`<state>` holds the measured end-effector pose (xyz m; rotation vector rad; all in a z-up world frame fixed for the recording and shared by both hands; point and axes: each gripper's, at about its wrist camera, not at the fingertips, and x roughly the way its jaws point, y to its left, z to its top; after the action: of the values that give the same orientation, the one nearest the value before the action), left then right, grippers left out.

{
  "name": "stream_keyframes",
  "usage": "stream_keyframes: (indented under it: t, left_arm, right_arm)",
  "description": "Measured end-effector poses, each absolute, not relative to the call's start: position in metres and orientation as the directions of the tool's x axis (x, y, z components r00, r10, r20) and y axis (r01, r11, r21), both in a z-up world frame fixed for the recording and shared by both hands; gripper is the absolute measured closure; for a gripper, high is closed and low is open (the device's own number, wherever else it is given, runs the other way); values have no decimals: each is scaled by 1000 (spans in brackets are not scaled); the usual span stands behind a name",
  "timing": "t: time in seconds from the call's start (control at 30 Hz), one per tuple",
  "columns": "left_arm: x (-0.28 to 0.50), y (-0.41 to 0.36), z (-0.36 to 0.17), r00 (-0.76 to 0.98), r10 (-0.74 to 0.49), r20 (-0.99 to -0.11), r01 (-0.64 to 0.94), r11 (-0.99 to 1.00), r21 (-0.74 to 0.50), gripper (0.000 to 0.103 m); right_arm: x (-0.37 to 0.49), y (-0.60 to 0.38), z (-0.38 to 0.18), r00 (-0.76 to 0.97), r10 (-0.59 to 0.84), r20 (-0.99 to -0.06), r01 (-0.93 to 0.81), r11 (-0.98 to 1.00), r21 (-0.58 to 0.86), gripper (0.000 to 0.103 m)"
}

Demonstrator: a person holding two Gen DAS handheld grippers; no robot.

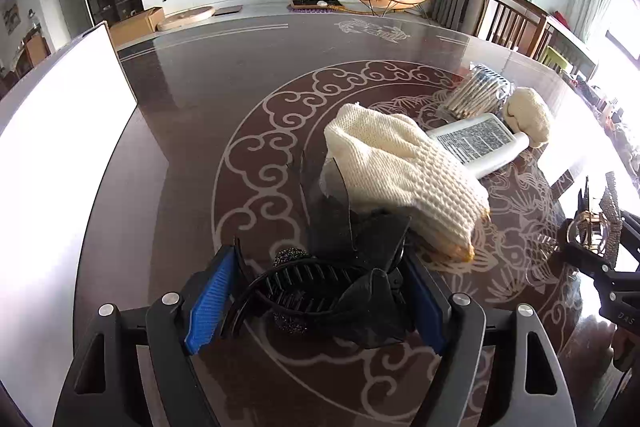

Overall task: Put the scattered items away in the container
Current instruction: 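Lift the bow clip in the right tool and claw clip in the left tool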

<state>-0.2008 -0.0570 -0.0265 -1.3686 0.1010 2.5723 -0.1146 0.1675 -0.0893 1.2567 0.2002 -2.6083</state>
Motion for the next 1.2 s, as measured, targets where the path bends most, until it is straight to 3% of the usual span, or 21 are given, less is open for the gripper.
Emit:
stream_keyframes:
  t: [0.3, 0.5, 0.6, 0.63, 0.73, 1.2]
  left_arm:
    - [-102, -37, -28, -558, 146, -817, -208, -978, -33, 25]
    - [-89, -23, -31, -570, 109, -814, -191, -982, 2, 22]
    - [-89, -23, -32, -566, 113, -817, -199, -980, 2, 17]
    - [-90, -17, -33, -561, 108, -821, -195, -981, 4, 10]
    - [-93, -19, -35, -551, 98, -829, -178, -984, 2, 2]
    - [-95, -20, -36, -547, 92, -832, -170, -985, 2, 0]
  right_arm:
    - [-88, 147, -87, -602, -202, -773, 347, -937, -26, 51]
    - [-75, 132, -90, -592, -203, -780, 374, -926, -43, 51]
    - [-77, 139, -93, -581, -210, -786, 357, -934, -14, 43]
    - [-78, 142, -93, -579, -209, -788, 347, -938, -6, 37]
    - [-77, 142, -93, -579, -202, -790, 342, -940, -10, 35]
    - [-80, 146, -93, -569, -190, -800, 326, -945, -7, 18]
